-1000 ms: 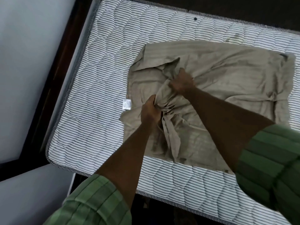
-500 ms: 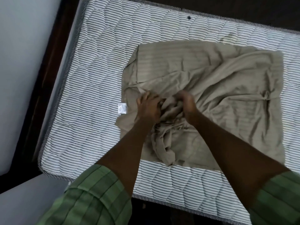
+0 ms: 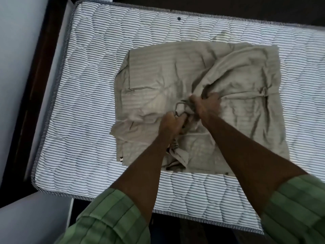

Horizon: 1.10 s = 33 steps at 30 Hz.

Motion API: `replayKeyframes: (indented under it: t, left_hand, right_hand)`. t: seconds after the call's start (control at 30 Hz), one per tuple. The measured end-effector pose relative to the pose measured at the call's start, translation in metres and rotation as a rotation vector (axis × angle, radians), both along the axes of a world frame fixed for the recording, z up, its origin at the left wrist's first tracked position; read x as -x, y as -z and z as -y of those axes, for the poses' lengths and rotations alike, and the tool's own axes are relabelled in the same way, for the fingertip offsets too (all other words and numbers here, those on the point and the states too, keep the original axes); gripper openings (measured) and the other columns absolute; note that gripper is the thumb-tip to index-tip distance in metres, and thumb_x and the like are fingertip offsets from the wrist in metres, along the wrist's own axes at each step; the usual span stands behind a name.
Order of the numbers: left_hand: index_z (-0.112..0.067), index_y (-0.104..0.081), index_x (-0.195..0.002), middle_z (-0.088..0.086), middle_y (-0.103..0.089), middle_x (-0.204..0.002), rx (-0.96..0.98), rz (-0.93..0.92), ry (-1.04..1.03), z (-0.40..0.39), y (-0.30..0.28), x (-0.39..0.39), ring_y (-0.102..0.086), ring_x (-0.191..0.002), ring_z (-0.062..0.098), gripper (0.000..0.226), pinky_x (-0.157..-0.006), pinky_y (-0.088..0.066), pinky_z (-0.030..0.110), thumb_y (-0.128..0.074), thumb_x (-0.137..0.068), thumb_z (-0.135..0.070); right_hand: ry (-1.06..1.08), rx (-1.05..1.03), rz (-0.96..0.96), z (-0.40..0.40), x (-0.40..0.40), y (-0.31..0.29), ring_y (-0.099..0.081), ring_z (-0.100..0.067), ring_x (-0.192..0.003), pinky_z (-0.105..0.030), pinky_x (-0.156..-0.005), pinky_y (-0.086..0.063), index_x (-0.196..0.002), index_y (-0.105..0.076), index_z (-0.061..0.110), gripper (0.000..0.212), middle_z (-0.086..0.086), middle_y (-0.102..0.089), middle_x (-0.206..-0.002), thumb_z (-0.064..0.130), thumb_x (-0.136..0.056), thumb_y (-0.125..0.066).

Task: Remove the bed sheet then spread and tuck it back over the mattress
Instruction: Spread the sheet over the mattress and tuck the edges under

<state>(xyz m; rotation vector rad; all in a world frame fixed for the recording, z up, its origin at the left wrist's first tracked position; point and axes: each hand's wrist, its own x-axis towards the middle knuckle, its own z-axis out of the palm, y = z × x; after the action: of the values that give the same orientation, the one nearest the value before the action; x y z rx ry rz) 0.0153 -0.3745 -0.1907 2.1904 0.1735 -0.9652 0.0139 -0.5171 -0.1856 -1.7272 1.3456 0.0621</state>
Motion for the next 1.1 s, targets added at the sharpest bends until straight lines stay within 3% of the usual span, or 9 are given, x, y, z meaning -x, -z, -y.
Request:
replayKeyframes:
  t: [0.07,0.23,0.33,0.47,0.63,0.7,0.83,1.0,1.1]
  left_hand:
    - [-0.010,-0.072,-0.106,0.012,-0.075,-0.102,0.158,-0.183,0.083,0.021,-0.012,0.017,-0.071,-0.092,0.030,0.056,-0.080,-0.057,0.044,-0.070,-0.073,-0.056]
    - [-0.017,-0.078,-0.096,0.014,-0.077,-0.102,0.251,-0.471,0.228,0.050,-0.033,0.039,-0.072,-0.087,0.027,0.034,-0.085,-0.058,0.039,-0.070,-0.073,-0.041]
    - [-0.016,-0.072,-0.085,0.010,-0.073,-0.091,0.071,-0.274,0.383,0.062,-0.055,0.045,-0.067,-0.079,0.023,0.020,-0.068,-0.049,0.029,-0.071,-0.080,-0.035]
    - [-0.007,-0.070,-0.111,0.017,-0.069,-0.116,-0.186,0.086,0.417,0.078,-0.088,0.061,-0.066,-0.111,0.033,0.062,-0.087,-0.051,0.034,-0.064,-0.085,-0.063]
    - [-0.007,-0.071,-0.111,0.015,-0.072,-0.113,-0.120,-0.047,0.378,0.096,-0.122,0.102,-0.067,-0.106,0.030,0.055,-0.081,-0.050,0.031,-0.060,-0.091,-0.057]
    - [-0.009,-0.068,-0.117,0.011,-0.069,-0.116,-0.089,-0.139,0.330,0.102,-0.129,0.124,-0.064,-0.107,0.027,0.053,-0.083,-0.047,0.031,-0.056,-0.094,-0.055]
    - [-0.008,-0.070,-0.104,0.012,-0.072,-0.104,0.024,-0.169,-0.050,0.129,-0.151,0.153,-0.069,-0.100,0.029,0.048,-0.083,-0.052,0.035,-0.052,-0.098,-0.052]
    - [-0.004,-0.073,-0.108,0.012,-0.076,-0.103,0.240,-0.362,-0.382,0.168,-0.162,0.157,-0.070,-0.087,0.025,0.052,-0.077,-0.058,0.035,-0.053,-0.099,-0.051]
    - [-0.008,-0.071,-0.100,0.006,-0.070,-0.102,0.303,-0.378,-0.412,0.177,-0.176,0.156,-0.069,-0.096,0.023,0.042,-0.079,-0.055,0.029,-0.053,-0.100,-0.046]
  right_hand:
    - [0.022,-0.073,-0.015,0.011,0.011,-0.003,-0.056,-0.022,-0.103,-0.032,-0.088,-0.052,-0.136,-0.046,0.009,0.083,-0.007,-0.057,-0.123,0.041,-0.071,-0.086]
    - [0.067,0.018,-0.107,0.067,0.062,-0.013,-0.063,-0.033,-0.118,-0.038,-0.096,-0.054,-0.134,-0.056,0.005,0.061,-0.014,-0.064,-0.129,0.023,-0.078,-0.072]
    - [0.055,-0.108,-0.080,0.092,0.099,-0.023,-0.061,-0.034,-0.119,-0.044,-0.100,-0.054,-0.133,-0.056,0.000,0.053,-0.018,-0.062,-0.129,0.014,-0.084,-0.070]
    - [-0.055,-0.222,-0.071,0.094,0.146,-0.038,-0.071,-0.033,-0.092,-0.047,-0.076,-0.062,-0.100,-0.071,0.006,0.023,-0.016,-0.074,-0.101,0.018,-0.080,-0.070]
    - [-0.093,-0.262,-0.149,0.090,0.198,-0.087,-0.066,-0.037,-0.108,-0.038,-0.085,-0.052,-0.115,-0.069,-0.001,0.056,-0.023,-0.069,-0.118,0.046,-0.087,-0.060]
    - [0.038,-0.318,-0.147,0.099,0.223,-0.099,-0.064,-0.033,-0.111,-0.034,-0.085,-0.049,-0.119,-0.067,-0.002,0.054,-0.018,-0.068,-0.122,0.047,-0.100,-0.054]
    - [0.371,-0.572,0.191,0.109,0.260,-0.121,-0.072,-0.022,-0.079,-0.036,-0.062,-0.058,-0.096,-0.074,0.018,0.040,-0.009,-0.077,-0.100,0.056,-0.090,-0.063]
    - [0.012,-0.499,0.364,0.098,0.261,-0.150,-0.075,-0.021,-0.096,-0.039,-0.083,-0.062,-0.127,-0.067,0.005,0.051,-0.006,-0.077,-0.109,0.014,-0.080,-0.085]
    - [-0.156,-0.344,0.327,0.095,0.256,-0.126,-0.072,-0.016,-0.107,-0.041,-0.096,-0.058,-0.126,-0.064,0.025,0.072,0.004,-0.076,-0.114,0.027,-0.059,-0.093]
